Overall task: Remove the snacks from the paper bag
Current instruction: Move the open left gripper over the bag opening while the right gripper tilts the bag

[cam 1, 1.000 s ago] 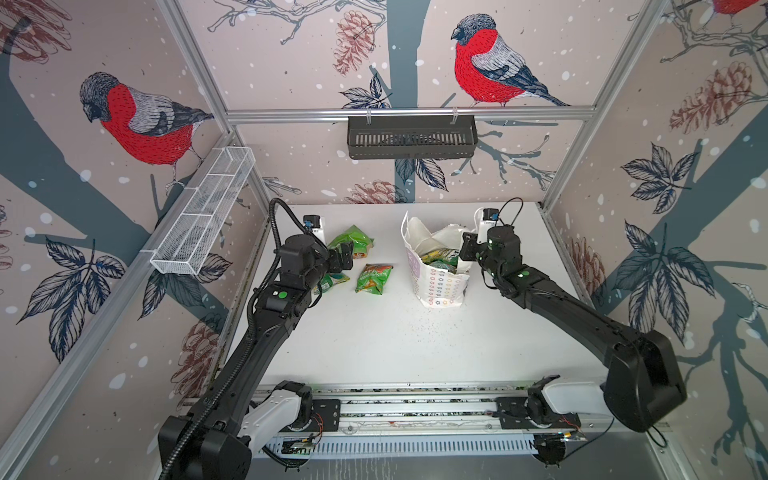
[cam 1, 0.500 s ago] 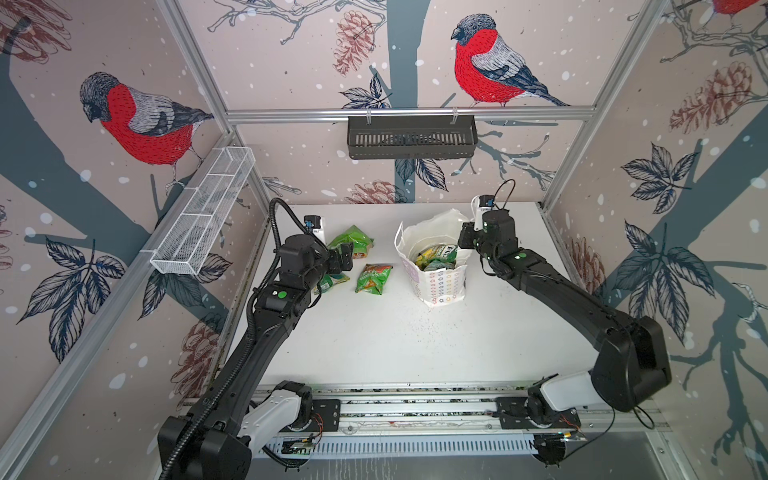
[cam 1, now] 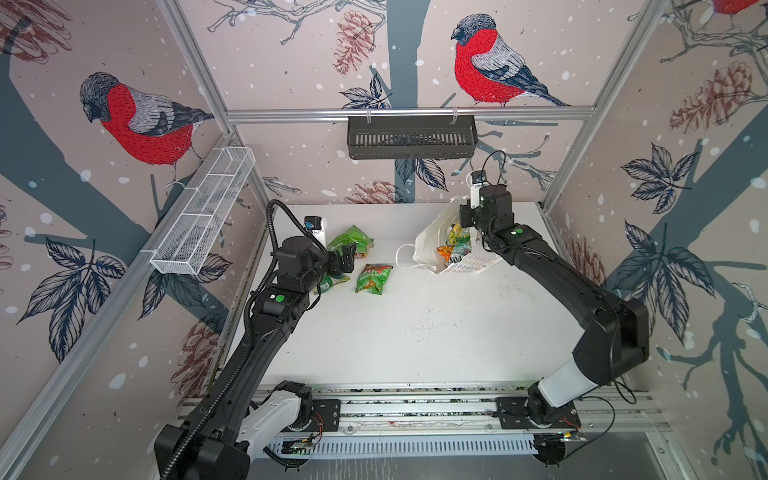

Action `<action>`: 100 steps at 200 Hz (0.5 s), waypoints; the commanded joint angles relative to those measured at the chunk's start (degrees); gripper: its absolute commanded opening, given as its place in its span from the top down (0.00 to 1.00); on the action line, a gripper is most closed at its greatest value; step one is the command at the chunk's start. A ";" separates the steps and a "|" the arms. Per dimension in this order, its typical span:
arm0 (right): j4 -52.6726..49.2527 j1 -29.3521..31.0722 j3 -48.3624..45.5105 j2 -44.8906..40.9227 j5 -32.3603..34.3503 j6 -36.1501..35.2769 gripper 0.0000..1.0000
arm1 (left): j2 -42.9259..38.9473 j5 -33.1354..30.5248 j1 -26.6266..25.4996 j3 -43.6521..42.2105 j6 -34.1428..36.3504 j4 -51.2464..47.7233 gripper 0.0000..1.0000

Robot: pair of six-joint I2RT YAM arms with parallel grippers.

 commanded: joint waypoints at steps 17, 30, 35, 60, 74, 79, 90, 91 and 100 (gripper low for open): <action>0.04 5.64 -1.58 0.78 1.08 -11.94 1.00 | 0.17 3.69 -0.58 -0.51 -2.04 3.42 0.03; -0.03 7.28 -2.67 0.86 3.73 -11.36 1.00 | 0.18 4.48 -1.28 -0.48 -2.79 3.71 0.05; -0.17 7.58 -2.91 0.87 4.03 -10.96 1.00 | 0.16 4.65 -1.70 -0.42 -3.21 3.87 0.05; -1.74 8.49 -3.17 0.99 2.86 -9.07 1.00 | -1.23 4.72 -5.12 -0.92 -5.85 5.19 0.08; -2.63 9.00 -3.25 1.13 2.85 -8.61 1.00 | -2.37 2.33 -8.19 -1.37 -6.85 5.73 0.09; -2.83 9.20 -3.32 1.12 3.09 -8.37 1.00 | -2.87 1.53 -9.40 -1.66 -7.22 6.01 0.09; -3.27 9.55 -3.32 1.13 3.55 -7.95 1.00 | -3.48 -0.41 -12.20 -2.40 -8.24 6.99 0.09; -3.37 9.56 -3.29 1.13 3.58 -7.92 1.00 | -3.49 -0.44 -12.47 -2.51 -8.38 7.11 0.09; -3.88 9.78 -3.31 1.13 4.13 -7.36 1.00 | -3.53 -1.37 -14.93 -3.39 -9.51 8.51 0.09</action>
